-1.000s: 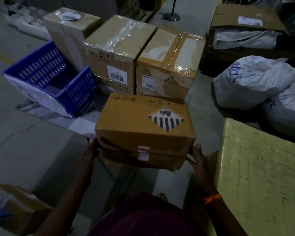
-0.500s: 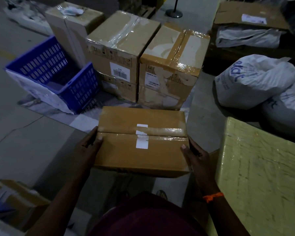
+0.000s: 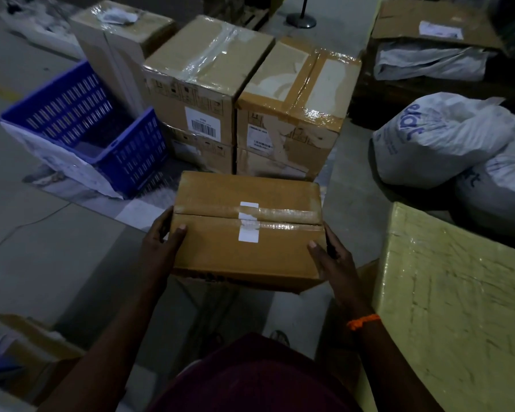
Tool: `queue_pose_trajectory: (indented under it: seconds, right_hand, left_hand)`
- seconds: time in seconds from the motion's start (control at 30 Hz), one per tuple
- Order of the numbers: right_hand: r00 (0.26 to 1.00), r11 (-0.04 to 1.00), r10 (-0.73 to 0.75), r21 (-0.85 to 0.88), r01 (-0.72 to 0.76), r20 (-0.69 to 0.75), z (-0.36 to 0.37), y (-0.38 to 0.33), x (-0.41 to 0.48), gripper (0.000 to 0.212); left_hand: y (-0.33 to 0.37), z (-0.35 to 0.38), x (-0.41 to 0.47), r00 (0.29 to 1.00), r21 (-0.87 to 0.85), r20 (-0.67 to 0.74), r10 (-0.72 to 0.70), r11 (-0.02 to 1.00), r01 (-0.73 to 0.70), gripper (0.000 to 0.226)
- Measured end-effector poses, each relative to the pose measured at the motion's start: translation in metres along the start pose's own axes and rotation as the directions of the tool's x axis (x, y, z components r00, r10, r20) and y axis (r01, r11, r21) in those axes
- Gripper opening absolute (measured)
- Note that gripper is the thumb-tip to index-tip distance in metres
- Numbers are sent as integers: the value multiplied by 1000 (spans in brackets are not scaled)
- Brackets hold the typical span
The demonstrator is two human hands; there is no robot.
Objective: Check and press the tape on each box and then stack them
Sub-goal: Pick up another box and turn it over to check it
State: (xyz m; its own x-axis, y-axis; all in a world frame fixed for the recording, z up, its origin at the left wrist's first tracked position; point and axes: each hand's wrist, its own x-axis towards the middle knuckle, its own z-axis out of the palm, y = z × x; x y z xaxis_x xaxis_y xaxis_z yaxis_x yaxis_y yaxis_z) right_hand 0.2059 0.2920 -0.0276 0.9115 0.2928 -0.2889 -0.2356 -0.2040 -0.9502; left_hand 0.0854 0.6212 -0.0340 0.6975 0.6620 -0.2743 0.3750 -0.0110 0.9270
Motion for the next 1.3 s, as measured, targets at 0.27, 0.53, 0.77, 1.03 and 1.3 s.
queue_pose_trajectory:
  seconds: [0.27,0.53,0.77,1.03,1.3]
  right_hand:
    - [995,993,96,-68,-97,-27,-5,22,-19,48]
    - [981,981,192,32,-191,-21,-3,25,-28,66]
    - [999,999,-4,34,5,-41,-8,-24,-20,59]
    - [996,993,-84,-80,84,-1,1,-22,4,69]
    - [998,997,-55,-60,52,-43,10,-18,13,70]
  left_hand:
    - [-9,9,-48,993,-272,-66,-101,959,79,44]
    - [-9,2,-64,993,-290,2,-120,950,116,91]
    - [22,-9,-54,992,-211,-129,-2,977,-25,38]
    - [23,-16,-35,1000,22,-24,-7,1000,7,73]
    - [24,-7,-28,999,173,-32,-11,985,16,86]
